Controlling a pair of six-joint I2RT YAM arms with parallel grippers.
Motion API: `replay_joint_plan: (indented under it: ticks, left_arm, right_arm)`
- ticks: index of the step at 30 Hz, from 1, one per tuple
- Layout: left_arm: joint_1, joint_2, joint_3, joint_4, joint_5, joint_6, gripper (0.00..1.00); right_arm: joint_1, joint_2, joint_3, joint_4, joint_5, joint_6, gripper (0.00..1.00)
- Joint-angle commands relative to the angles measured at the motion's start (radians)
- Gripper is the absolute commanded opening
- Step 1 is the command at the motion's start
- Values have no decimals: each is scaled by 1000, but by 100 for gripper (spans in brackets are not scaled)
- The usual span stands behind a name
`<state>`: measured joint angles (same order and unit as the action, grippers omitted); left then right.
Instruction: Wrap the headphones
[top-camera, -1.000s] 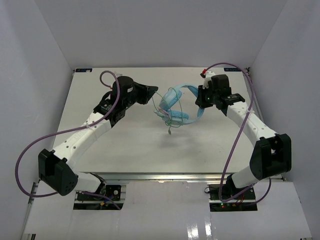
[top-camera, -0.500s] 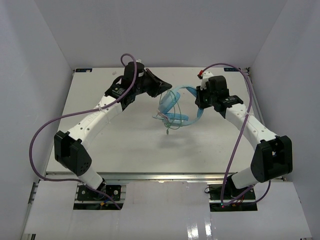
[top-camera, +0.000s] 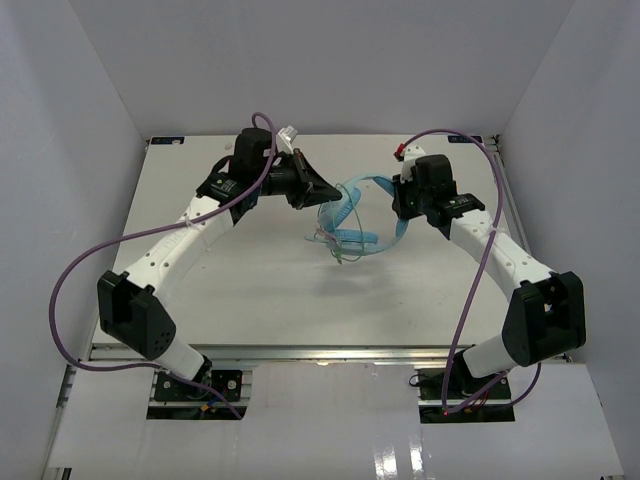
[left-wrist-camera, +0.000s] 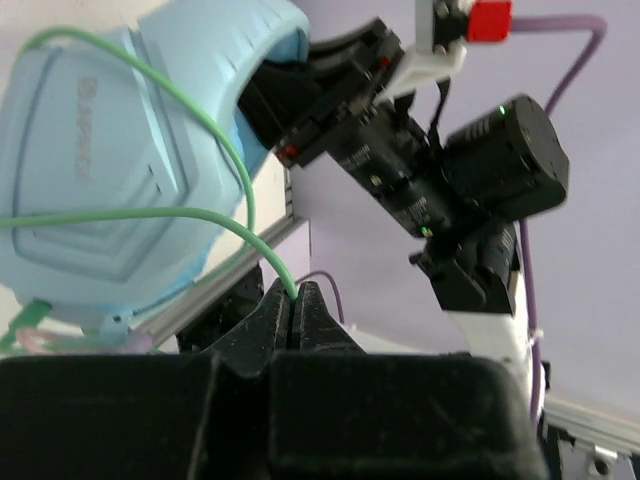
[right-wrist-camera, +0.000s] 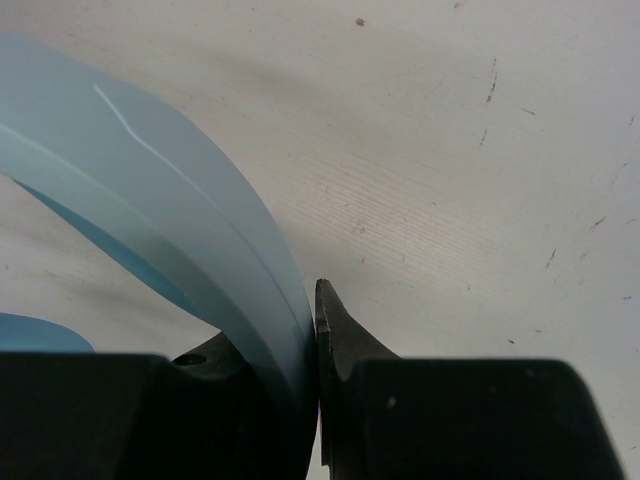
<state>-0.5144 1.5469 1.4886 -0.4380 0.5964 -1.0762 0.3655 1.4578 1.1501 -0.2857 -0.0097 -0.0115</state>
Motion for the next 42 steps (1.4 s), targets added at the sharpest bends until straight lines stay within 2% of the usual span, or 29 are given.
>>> replay_joint_plan:
  ticks: [1,7,10,16,23,35,42]
  left_arm:
    - [17,-114,-22,1,167,62,3]
    - [37,-156,-80,-47,310,127,3]
    - [40,-189,-128,-68,333,153,3]
    - [90,-315,-233,-108,270,181,4]
    - [127,-441,-360,-96,234,135,5]
    - [128,-530,-608,86,272,17,3]
    - [134,-437,-594,168,258,5,1]
  right_arm:
    - [10,-53,-4,77,-9,-13,8]
    - [13,-63,-15,80,-1,-22,8]
    - [13,-70,-21,83,-16,-24,8]
    - [13,-97,-43,97,-122,-25,8]
    - [8,-112,-47,100,-260,-2,8]
    - [-8,-93,-24,95,-427,79,8]
    - [-10,-133,-44,99,-524,63,8]
